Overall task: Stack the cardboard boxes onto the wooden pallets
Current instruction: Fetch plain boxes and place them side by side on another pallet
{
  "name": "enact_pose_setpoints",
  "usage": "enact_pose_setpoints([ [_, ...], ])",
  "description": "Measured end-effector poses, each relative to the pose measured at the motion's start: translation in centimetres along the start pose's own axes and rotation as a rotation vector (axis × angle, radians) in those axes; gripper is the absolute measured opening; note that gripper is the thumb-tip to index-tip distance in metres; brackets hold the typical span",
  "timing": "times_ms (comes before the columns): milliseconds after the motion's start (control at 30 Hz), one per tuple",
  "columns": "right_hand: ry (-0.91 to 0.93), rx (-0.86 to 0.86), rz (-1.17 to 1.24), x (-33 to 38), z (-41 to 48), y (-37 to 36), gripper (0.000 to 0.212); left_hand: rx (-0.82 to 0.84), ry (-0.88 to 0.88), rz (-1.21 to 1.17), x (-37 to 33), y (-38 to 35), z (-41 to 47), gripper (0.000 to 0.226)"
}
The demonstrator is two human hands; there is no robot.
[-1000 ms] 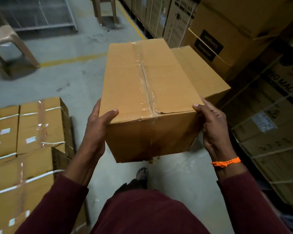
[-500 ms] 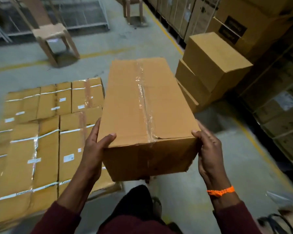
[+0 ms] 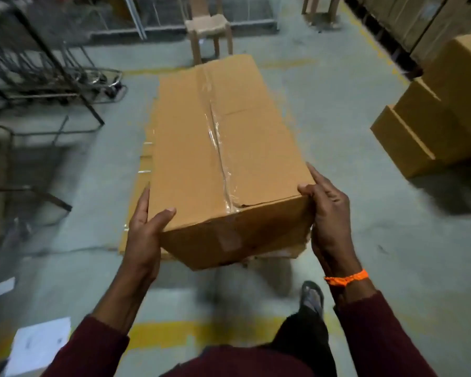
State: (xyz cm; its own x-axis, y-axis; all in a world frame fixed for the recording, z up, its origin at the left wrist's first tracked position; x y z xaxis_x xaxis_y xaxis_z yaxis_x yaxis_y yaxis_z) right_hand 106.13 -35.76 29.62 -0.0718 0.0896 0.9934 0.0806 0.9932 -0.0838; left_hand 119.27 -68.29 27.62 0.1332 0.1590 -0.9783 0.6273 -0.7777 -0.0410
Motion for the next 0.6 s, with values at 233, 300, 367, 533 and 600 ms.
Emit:
enact_pose_setpoints([
  [233, -0.137, 0.212, 0.016, -5.4, -8.2, -21.0, 0.048, -0.165, 0.027, 0.075, -2.8, 23.7, 5.6, 0.064],
  [300, -0.204, 0.289, 0.021, -8.7, -9.2, -26.0, 0.051, -0.204, 0.042, 0.130, -1.9, 28.5, 8.2, 0.064],
  [367, -0.274, 0.297, 0.047, -11.7, -9.2, -30.0, 0.050, -0.231, 0.068, 0.152, -0.6, 31.9, 10.9, 0.066],
  [533, -0.374, 0.274, 0.081, -17.4, -6.3, -37.6, 0.052, -0.208, 0.147, 0.155, 3.2, 35.7, 19.4, 0.071],
  [600, -0.390, 0.271, 0.040, -19.3, -5.1, -39.7, 0.053, -0.167, 0.205, 0.170, 5.1, 36.8, 23.0, 0.076],
])
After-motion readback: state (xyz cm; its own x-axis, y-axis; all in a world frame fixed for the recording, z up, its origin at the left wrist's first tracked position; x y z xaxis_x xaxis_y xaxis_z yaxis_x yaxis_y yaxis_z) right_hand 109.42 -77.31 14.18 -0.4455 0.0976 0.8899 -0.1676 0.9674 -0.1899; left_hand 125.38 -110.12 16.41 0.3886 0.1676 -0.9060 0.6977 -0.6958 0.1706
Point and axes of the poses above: each hand's wrist, its own z-axis towards the middle knuckle, its own y-axis out of the back of the hand, x = y × z, the point moved 10 cm from there along z, towards the middle knuckle, and after that the axes turned 5 degrees about -x, right-handed, at the moved point
